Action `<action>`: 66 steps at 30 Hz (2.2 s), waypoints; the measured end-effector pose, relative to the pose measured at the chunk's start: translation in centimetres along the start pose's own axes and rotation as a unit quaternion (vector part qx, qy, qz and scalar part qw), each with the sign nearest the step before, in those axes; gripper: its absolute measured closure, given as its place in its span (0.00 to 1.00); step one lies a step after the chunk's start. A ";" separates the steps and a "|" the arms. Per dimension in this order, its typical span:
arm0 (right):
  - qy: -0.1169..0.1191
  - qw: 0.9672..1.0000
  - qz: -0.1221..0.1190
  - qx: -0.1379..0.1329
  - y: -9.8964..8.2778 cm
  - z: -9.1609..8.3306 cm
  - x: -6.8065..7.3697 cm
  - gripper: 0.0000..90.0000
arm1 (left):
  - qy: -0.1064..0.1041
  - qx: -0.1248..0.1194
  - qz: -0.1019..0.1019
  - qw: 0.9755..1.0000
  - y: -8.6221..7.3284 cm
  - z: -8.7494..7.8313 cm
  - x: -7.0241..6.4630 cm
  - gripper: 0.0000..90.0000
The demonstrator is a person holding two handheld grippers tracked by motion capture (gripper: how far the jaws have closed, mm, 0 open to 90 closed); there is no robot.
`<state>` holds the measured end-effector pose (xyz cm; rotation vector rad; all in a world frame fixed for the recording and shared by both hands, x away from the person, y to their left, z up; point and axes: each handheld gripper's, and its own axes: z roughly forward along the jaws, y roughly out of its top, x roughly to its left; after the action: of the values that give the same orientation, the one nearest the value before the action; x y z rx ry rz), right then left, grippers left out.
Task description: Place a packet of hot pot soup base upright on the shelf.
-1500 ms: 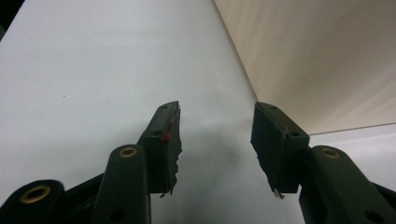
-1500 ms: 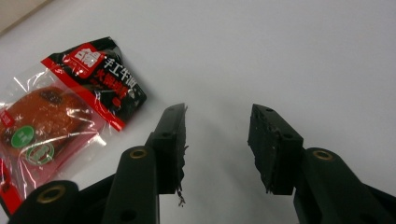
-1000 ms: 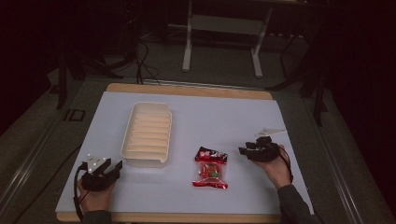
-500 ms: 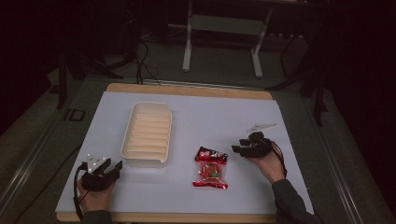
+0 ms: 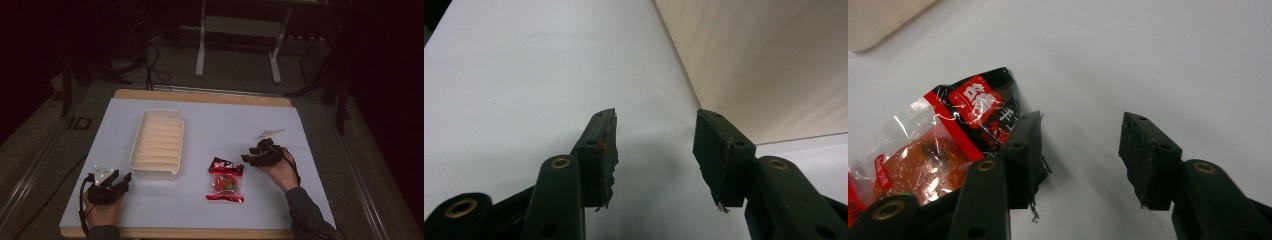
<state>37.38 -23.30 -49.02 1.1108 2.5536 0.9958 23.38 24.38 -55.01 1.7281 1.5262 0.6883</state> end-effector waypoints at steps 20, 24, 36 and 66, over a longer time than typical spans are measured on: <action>0.042 0.999 -0.024 0.016 1.3 2.4 1.7 0.56 | 0.002 0.000 0.000 1.000 0.0 0.0 0.0 0.57; 0.049 0.998 -0.024 0.020 1.5 2.9 2.0 0.56 | 0.002 0.000 0.000 1.000 0.0 0.0 0.0 0.57; 0.067 0.996 -0.024 0.048 1.5 4.7 2.6 0.45 | 0.002 0.000 -0.001 1.000 0.0 0.0 0.0 0.57; 0.106 0.986 -0.047 0.118 1.5 5.5 3.2 0.92 | 0.004 0.001 0.000 1.000 0.0 0.0 0.0 0.57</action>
<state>38.27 -17.48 -51.94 0.9709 2.9269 0.8471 23.40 24.35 -55.00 1.7304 1.5325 0.6944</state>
